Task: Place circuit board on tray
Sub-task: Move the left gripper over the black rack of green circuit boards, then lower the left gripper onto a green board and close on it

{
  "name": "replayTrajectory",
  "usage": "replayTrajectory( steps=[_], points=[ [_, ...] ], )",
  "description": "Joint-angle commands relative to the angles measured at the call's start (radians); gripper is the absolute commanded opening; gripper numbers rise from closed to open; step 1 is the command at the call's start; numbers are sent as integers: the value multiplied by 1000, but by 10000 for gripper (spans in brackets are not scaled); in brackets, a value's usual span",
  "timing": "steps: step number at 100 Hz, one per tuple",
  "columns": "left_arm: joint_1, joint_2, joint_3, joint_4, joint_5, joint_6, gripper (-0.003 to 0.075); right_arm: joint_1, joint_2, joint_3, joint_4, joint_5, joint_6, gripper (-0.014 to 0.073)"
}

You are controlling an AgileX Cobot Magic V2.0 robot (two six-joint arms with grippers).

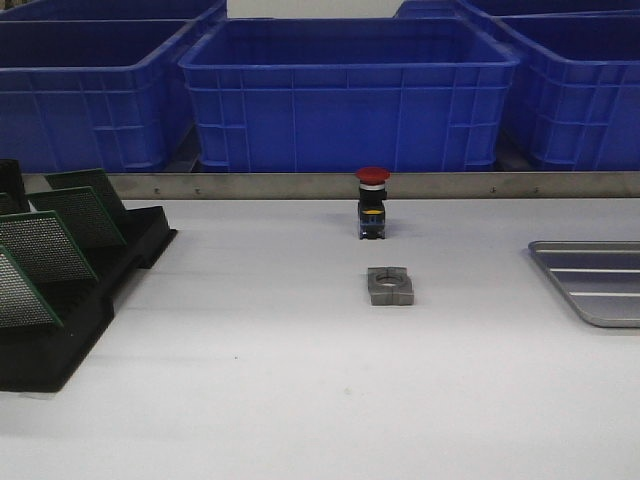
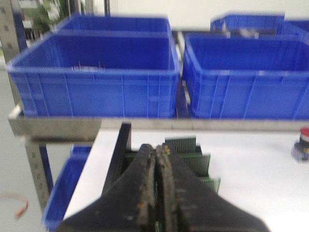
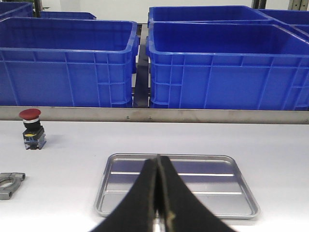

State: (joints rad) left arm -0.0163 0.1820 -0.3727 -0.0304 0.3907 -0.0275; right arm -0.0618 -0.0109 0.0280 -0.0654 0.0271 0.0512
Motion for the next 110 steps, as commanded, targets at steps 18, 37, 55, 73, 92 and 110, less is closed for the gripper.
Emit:
replayTrajectory(
  steps=[18,37,55,73,92,110],
  points=[
    [-7,307,-203,-9,53,-6,-18,0,-26,-13,2,-71,-6,-63],
    [-7,488,-287,-13,53,13,245,0,-26,-13,2,-71,-6,-63],
    [-7,624,-352,-15,110,167,498,0,-26,-13,2,-71,-6,-63],
    [-7,736,-424,-159,287,722,456,0,-26,-13,2,-71,-6,-63],
    [-7,835,-462,-346,417,1209,445,0,-26,-13,2,-71,-6,-63],
    [-7,905,-462,-364,402,1376,438,0,-26,-13,2,-71,-6,-63]
  ],
)
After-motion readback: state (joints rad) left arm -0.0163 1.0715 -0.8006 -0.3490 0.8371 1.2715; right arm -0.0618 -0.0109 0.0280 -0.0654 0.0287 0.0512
